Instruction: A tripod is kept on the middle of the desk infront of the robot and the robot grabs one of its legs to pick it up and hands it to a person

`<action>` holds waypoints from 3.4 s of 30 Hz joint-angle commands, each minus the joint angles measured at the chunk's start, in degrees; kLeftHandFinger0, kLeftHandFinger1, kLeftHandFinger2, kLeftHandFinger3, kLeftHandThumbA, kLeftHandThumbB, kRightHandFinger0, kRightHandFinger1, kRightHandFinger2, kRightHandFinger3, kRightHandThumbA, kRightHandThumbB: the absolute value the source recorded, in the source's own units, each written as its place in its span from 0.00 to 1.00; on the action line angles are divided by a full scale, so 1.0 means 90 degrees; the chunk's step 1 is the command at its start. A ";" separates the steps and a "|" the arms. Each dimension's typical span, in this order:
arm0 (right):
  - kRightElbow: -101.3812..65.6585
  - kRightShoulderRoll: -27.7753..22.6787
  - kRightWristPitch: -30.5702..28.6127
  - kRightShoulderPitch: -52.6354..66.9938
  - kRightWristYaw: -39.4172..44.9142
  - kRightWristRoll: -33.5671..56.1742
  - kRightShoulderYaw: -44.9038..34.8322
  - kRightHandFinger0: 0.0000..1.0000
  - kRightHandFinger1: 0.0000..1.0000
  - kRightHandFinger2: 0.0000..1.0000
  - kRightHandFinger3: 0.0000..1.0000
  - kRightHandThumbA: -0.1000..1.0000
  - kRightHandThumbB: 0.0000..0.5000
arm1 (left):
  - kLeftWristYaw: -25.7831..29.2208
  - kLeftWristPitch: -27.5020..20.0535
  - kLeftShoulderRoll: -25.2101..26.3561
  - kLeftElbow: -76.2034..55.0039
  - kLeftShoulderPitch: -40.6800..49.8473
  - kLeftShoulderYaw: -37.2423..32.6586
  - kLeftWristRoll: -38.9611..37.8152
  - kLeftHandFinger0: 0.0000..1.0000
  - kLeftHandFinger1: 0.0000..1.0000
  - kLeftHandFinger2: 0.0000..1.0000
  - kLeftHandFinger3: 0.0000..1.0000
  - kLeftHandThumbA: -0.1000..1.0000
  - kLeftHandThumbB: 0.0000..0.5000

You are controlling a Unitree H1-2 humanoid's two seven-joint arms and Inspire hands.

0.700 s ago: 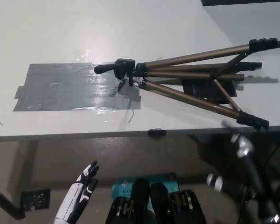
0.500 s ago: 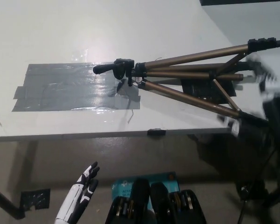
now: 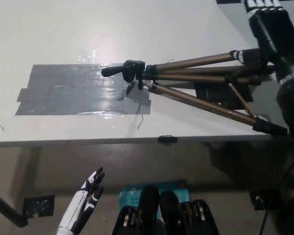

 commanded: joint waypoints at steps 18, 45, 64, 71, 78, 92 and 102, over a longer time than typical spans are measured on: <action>0.1001 -0.0273 -0.0452 -0.0918 0.1143 0.0244 0.0768 1.00 1.00 1.00 1.00 1.00 1.00 | -0.0163 -0.0216 0.0073 -0.0098 -0.0104 0.0047 -0.0108 1.00 1.00 1.00 1.00 1.00 0.40; 0.3578 -0.0010 -0.0869 -0.1988 -0.0294 -0.0698 0.1852 1.00 1.00 1.00 1.00 1.00 1.00 | -0.0225 -0.0264 0.0074 -0.0054 -0.0300 0.0049 -0.0121 1.00 1.00 1.00 1.00 1.00 0.33; 0.4556 0.0167 -0.1286 -0.2135 -0.5173 -0.1624 0.2382 0.00 0.06 0.50 0.27 0.00 0.54 | -0.0323 -0.0107 0.0074 -0.0085 -0.0383 0.0016 -0.0101 1.00 1.00 1.00 1.00 1.00 0.32; 0.4832 0.0071 -0.1897 -0.2209 -0.5795 -0.1287 0.2155 0.00 0.11 0.62 0.16 0.00 0.61 | -0.0317 -0.0093 0.0135 -0.0126 -0.0478 0.0012 -0.0001 0.99 1.00 1.00 1.00 1.00 0.31; 0.4324 0.0173 -0.2060 -0.2287 -0.5119 -0.0454 0.1385 0.00 0.35 0.84 0.60 0.00 0.43 | -0.0316 -0.0100 0.0097 -0.0090 -0.0486 -0.0003 -0.0020 0.92 0.95 0.94 1.00 1.00 0.21; 0.4222 0.0483 -0.2057 -0.3178 -0.4714 -0.0428 0.0807 0.00 0.23 0.76 0.78 0.00 0.49 | -0.0363 -0.0049 0.0119 -0.0118 -0.0513 -0.0028 -0.0014 0.85 0.90 0.90 1.00 1.00 0.17; 0.5104 0.0769 -0.2018 -0.3613 -0.4738 -0.0710 0.1147 0.00 0.07 0.55 0.50 0.00 0.45 | -0.0408 0.0073 0.0145 -0.0236 -0.0562 -0.0032 -0.0001 0.89 0.89 0.88 1.00 1.00 0.21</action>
